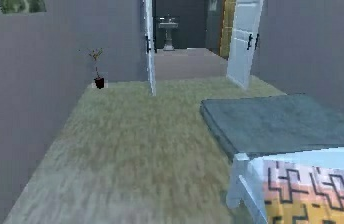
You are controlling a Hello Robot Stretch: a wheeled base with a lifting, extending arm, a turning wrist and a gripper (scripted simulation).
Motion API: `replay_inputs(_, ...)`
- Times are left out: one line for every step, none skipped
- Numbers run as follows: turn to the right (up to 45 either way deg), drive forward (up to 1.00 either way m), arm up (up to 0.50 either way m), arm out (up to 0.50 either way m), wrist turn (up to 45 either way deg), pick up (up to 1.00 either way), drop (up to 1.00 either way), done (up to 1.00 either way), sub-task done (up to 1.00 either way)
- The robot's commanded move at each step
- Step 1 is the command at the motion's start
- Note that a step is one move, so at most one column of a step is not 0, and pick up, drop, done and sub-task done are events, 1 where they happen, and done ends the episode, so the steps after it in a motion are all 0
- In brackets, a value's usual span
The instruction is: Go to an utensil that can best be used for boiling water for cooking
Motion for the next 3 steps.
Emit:
replay_inputs(-3.0, 0.0, 0.0, 0.0, 0.0, 0.0, 0.0, 0.0, 0.0)
replay_inputs(18.0, 0.0, 0.0, 0.0, 0.0, 0.0, 0.0, 0.0, 0.0)
replay_inputs(0.0, 0.3, 0.0, 0.0, 0.0, 0.0, 0.0, 0.0, 0.0)
